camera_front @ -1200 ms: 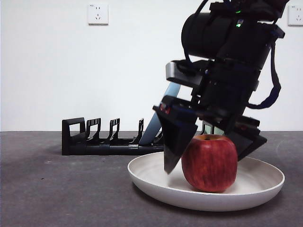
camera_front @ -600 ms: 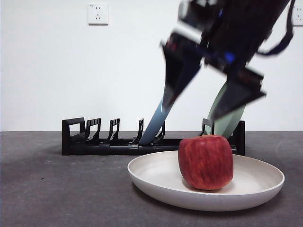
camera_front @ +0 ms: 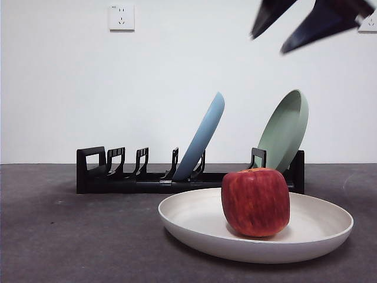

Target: Take the yellow plate from the plate rack,put the plate on the table,take the apple from the table,put the apple in the plate

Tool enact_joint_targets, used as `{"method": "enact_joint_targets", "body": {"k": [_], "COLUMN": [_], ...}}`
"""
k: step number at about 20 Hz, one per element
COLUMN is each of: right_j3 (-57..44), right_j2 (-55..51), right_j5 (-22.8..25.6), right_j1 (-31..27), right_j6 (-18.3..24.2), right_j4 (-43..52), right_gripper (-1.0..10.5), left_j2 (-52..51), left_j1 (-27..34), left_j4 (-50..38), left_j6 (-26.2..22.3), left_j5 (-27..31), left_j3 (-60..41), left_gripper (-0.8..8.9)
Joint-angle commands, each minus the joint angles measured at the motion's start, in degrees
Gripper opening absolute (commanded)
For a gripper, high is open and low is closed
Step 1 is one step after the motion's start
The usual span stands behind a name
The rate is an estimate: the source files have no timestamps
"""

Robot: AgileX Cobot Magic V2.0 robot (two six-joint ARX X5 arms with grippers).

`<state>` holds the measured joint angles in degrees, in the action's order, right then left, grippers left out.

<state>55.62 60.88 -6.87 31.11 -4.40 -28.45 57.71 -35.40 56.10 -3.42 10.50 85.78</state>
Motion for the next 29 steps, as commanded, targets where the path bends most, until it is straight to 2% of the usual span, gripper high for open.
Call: {"method": "enact_joint_targets", "body": {"k": [1, 5, 10, 15, 18, 21, 29], "right_j3": [0.04, -0.74, -7.48, -24.44, -28.98, -29.00, -29.00], "right_j2": [-2.21, -4.81, -8.79, -17.92, -20.87, -20.76, -20.81], "right_j5": [0.02, 2.58, 2.95, 2.95, 3.04, 4.55, 4.39], "right_j1": [-1.68, -3.74, -3.74, -3.67, -3.67, -3.69, -3.69], "right_j6": [2.23, 2.82, 2.19, -2.56, -3.08, -3.37, -3.26], "right_j4": [-1.03, -2.32, 0.28, 10.88, 11.72, 12.17, 11.93], "right_gripper": [-0.1, -0.1, -0.1, -0.1, -0.1, -0.1, 0.0], "left_j2": [0.74, -0.26, -6.97, -17.38, -22.53, -23.58, -23.08], "left_j1": [0.13, 0.13, 0.15, 0.15, 0.13, 0.13, 0.13], "left_j4": [-2.49, -8.79, -21.68, -34.38, -38.18, -38.45, -38.03], "left_j6": [-1.42, -3.37, -3.61, 0.44, 2.36, 3.45, 3.41], "left_j5": [-0.17, -0.26, -0.04, 0.28, 1.40, 1.36, 1.38], "left_j3": [-0.31, -5.33, -24.11, -44.72, -53.53, -55.32, -55.32], "left_gripper": [-0.08, -0.08, -0.08, -0.08, -0.09, -0.08, -0.03]}}
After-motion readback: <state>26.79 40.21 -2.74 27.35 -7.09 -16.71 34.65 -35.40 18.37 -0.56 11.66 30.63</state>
